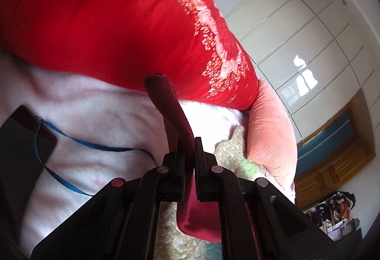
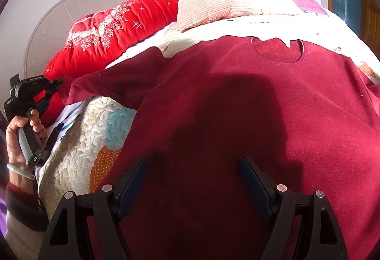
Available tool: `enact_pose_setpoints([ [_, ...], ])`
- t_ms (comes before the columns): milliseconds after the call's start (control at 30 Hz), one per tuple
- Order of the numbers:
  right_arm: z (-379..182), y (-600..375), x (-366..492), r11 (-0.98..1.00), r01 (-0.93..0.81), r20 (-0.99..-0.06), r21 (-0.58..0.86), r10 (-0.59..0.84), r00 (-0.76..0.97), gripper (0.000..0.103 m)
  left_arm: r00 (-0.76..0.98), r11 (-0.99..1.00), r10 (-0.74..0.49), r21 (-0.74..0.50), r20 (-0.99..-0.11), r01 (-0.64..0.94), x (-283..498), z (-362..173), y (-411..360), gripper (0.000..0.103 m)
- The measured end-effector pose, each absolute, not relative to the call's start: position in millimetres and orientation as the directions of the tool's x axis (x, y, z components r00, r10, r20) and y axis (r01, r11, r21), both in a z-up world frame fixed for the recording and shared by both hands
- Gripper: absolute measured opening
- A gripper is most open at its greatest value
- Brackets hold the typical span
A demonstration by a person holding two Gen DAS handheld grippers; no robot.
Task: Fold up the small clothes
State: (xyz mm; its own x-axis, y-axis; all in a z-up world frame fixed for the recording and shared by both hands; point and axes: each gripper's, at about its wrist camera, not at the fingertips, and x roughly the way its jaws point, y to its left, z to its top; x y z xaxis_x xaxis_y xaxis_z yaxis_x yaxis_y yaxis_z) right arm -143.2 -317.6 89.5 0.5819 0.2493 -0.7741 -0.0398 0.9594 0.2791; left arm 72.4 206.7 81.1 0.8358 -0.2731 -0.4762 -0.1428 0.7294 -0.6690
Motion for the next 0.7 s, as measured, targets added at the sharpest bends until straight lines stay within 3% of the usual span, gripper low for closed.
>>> enact_pose_setpoints([
  [233,116,-342,-150,0.958,-0.012,-0.735,0.285,0.227,0.640,0.079,0.862,0.782,-0.335,-0.622,-0.381,0.029,73,160,173,0.005],
  [433,129,-382,-156,0.958,0.051,-0.722,0.283,0.177,0.669,0.079,0.796,0.793,-0.519,-0.523,-0.311,0.313,48,212,54,0.005],
  [567,140,-420,-166,0.960,0.116,-0.712,0.256,0.105,0.695,0.079,0.663,0.756,-0.637,-0.487,-0.394,0.437,39,179,-56,0.005],
  [700,137,-462,-178,0.946,0.228,-0.729,0.230,0.012,0.684,0.079,0.532,0.745,-0.667,-0.477,-0.522,0.466,37,110,-148,0.005],
])
